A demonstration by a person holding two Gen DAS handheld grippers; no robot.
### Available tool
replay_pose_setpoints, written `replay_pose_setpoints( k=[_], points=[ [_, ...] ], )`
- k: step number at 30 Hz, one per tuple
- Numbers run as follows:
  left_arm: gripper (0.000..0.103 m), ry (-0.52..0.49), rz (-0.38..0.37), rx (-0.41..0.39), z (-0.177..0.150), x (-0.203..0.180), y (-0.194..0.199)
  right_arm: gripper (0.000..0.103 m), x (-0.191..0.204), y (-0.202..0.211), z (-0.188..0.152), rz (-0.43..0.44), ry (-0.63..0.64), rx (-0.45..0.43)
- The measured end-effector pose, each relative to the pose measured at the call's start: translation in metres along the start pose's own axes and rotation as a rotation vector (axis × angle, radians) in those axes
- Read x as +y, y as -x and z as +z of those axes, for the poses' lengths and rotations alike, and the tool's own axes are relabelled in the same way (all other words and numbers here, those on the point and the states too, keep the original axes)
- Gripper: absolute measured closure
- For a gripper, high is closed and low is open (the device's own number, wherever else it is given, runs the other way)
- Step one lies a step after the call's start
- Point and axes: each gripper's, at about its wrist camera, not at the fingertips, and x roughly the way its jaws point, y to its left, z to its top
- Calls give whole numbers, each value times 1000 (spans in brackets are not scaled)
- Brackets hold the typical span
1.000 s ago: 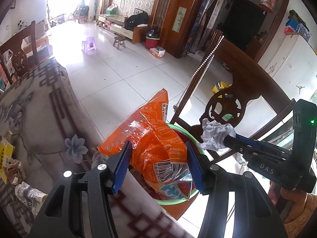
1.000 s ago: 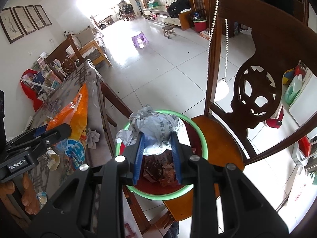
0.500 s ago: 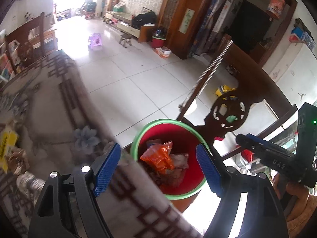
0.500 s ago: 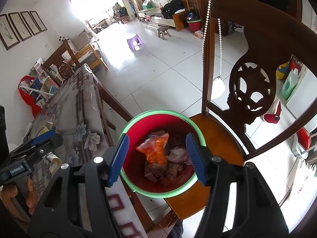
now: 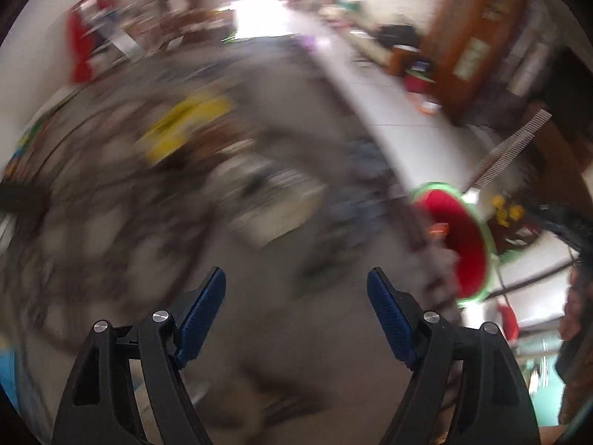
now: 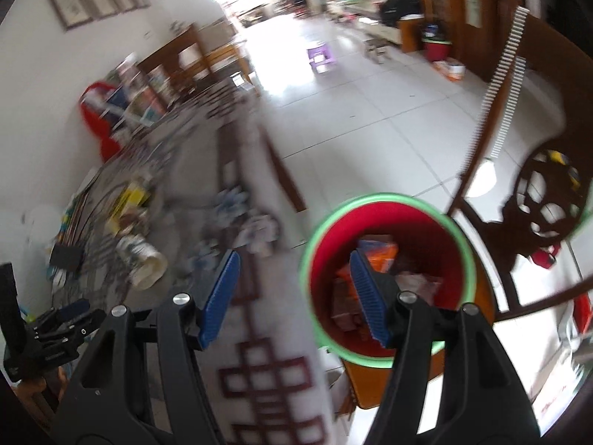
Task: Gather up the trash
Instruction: 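Grasp the blue-white snack wrapper with the left tool while the right tool grasps the newspaper-wrapped cup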
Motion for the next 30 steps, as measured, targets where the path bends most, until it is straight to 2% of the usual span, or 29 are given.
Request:
replay_pose_setpoints(
  k=[3,5,9,11,13,14,16,19,20,27,30],
  points=[
    [28,153,109,9,-24,53,5,43,26,-12,-3,36,50,32],
    [28,240,150,21,-36,80,5,43,47,-21,-7,64,89,59],
    [28,317,147,87,-57,109,-12,43,77,-28,-16,96,144,90],
    [30,317,131,128,-65,112,-24,43,91,-30,-20,106,165,99],
    [39,320,113,158,-70,112,-33,42,101,-30,-23,107,179,102],
    [49,320,102,178,-72,112,-38,42,105,-31,-24,104,186,104],
    [53,307,91,179,-72,112,-40,40,113,-33,-28,94,193,108],
    [74,252,62,140,-63,111,-34,40,121,-41,-31,81,200,126],
    [88,235,56,128,-60,112,-31,40,125,-44,-31,78,206,132],
    [90,163,17,46,-31,118,-14,38,178,-83,-13,83,354,168],
    [90,126,7,18,-20,126,-6,36,206,-116,-3,86,438,225]
  ],
)
